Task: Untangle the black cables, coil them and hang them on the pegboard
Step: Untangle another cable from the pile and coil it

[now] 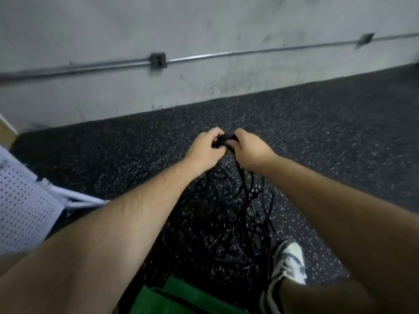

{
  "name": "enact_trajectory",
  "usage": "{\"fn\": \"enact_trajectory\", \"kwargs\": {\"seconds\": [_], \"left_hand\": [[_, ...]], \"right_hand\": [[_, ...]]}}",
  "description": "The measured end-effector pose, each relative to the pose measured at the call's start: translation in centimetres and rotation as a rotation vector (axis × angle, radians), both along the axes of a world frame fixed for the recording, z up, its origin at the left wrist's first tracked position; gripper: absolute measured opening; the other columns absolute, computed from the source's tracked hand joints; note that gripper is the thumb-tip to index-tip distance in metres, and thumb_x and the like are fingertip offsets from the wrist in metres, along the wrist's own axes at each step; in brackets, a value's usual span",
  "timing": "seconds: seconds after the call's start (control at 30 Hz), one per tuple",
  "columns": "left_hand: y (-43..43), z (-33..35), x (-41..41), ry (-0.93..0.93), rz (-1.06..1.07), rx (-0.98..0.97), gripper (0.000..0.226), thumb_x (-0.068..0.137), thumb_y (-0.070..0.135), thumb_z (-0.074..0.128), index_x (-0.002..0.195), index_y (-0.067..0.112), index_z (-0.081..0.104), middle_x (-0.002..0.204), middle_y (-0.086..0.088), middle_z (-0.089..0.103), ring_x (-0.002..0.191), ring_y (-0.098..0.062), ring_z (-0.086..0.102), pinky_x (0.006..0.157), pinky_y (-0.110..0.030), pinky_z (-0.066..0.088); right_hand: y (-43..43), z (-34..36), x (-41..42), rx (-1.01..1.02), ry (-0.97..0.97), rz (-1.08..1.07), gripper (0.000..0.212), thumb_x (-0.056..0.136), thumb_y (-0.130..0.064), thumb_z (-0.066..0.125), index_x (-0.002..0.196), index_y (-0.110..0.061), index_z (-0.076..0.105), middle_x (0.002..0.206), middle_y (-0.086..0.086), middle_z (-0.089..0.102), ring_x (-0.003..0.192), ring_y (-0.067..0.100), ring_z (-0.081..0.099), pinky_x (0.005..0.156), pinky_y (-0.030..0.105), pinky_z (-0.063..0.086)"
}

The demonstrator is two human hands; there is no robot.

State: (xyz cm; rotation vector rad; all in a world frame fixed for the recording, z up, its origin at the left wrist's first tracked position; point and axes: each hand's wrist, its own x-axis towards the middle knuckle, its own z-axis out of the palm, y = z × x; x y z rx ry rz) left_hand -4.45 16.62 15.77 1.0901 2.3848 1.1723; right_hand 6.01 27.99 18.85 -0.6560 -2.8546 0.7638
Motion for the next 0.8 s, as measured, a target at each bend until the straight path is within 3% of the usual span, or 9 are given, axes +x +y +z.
{"fn": "enact_trajectory", "kwargs": {"seconds": [0.13,0.23,0.33,0.4,0.47,0.53,0.6,0.67,0.8], "left_hand": [[4.2,10.2,0.7,0.074,-0.014,0.256,0.022,0.090,0.009,0.065,0.091,0.029,0.055,0.085,0.004,0.063,0.074,-0.011,0.059,0.067,-0.030,0.043],[5.8,16.2,1.3,0.106,-0.031,0.412,0.024,0.090,0.004,0.065,0.095,0.025,0.057,0.081,0.012,0.061,0.070,0.001,0.055,0.063,-0.017,0.043],[5.7,19.3,1.3,0.161,-0.093,0.306,0.027,0.092,0.001,0.065,0.108,0.022,0.061,0.086,0.012,0.062,0.070,0.003,0.057,0.063,-0.008,0.045],[4.9,19.5,0.9,0.180,-0.127,0.174,0.034,0.089,0.001,0.068,0.120,0.015,0.065,0.101,0.007,0.068,0.089,-0.007,0.065,0.083,-0.015,0.049],[3.6,18.6,1.3,0.205,-0.134,0.024,0.052,0.086,0.002,0.072,0.135,0.018,0.060,0.116,0.005,0.063,0.112,-0.014,0.061,0.084,-0.013,0.039],[2.5,16.7,1.7,0.157,-0.187,-0.084,0.074,0.085,0.007,0.077,0.150,0.024,0.046,0.123,0.007,0.054,0.115,-0.011,0.054,0.083,-0.010,0.033],[1.8,14.2,2.0,0.010,-0.233,-0.112,0.086,0.086,0.014,0.078,0.157,0.033,0.031,0.137,0.010,0.048,0.115,-0.009,0.049,0.086,-0.017,0.036],[1.6,11.2,2.0,-0.081,-0.207,-0.048,0.070,0.094,0.021,0.070,0.153,0.036,0.035,0.148,0.007,0.049,0.116,-0.011,0.055,0.085,-0.023,0.042],[1.6,8.2,2.0,-0.156,-0.156,0.075,0.041,0.104,0.033,0.057,0.143,0.031,0.047,0.125,0.013,0.060,0.115,-0.008,0.059,0.079,-0.014,0.040]], "right_hand": [[2.9,9.6,1.0,0.080,0.241,-0.090,0.022,0.109,-0.029,0.042,0.105,-0.009,0.049,0.088,0.004,0.056,0.075,0.025,0.053,0.057,0.039,0.036],[4.2,15.6,1.7,0.122,0.355,-0.131,0.019,0.107,-0.030,0.047,0.102,-0.014,0.053,0.083,0.000,0.055,0.070,0.019,0.051,0.051,0.029,0.033],[5.1,19.1,2.6,0.173,0.345,-0.126,0.018,0.101,-0.025,0.058,0.099,-0.009,0.065,0.084,0.004,0.063,0.075,0.022,0.056,0.055,0.032,0.034],[5.4,19.2,3.3,0.178,0.288,-0.130,0.019,0.099,-0.025,0.061,0.100,-0.007,0.070,0.085,0.009,0.067,0.077,0.026,0.061,0.058,0.034,0.040],[5.2,18.1,3.9,0.118,0.262,-0.134,0.017,0.100,-0.026,0.062,0.098,-0.011,0.069,0.080,0.003,0.063,0.071,0.022,0.057,0.053,0.030,0.038],[4.8,15.9,4.2,0.053,0.276,-0.161,0.016,0.100,-0.030,0.064,0.089,-0.018,0.068,0.072,-0.002,0.062,0.062,0.014,0.054,0.047,0.026,0.036],[4.7,13.3,4.0,-0.079,0.335,-0.199,0.021,0.098,-0.033,0.067,0.081,-0.020,0.070,0.073,0.001,0.070,0.059,0.014,0.057,0.051,0.029,0.047],[4.4,11.5,3.6,-0.167,0.340,-0.215,0.022,0.097,-0.032,0.067,0.081,-0.019,0.074,0.079,0.004,0.075,0.063,0.015,0.062,0.059,0.035,0.053],[4.1,11.3,2.1,-0.127,0.347,-0.166,0.021,0.098,-0.031,0.065,0.085,-0.018,0.075,0.080,-0.001,0.075,0.069,0.014,0.068,0.066,0.035,0.055]]}}
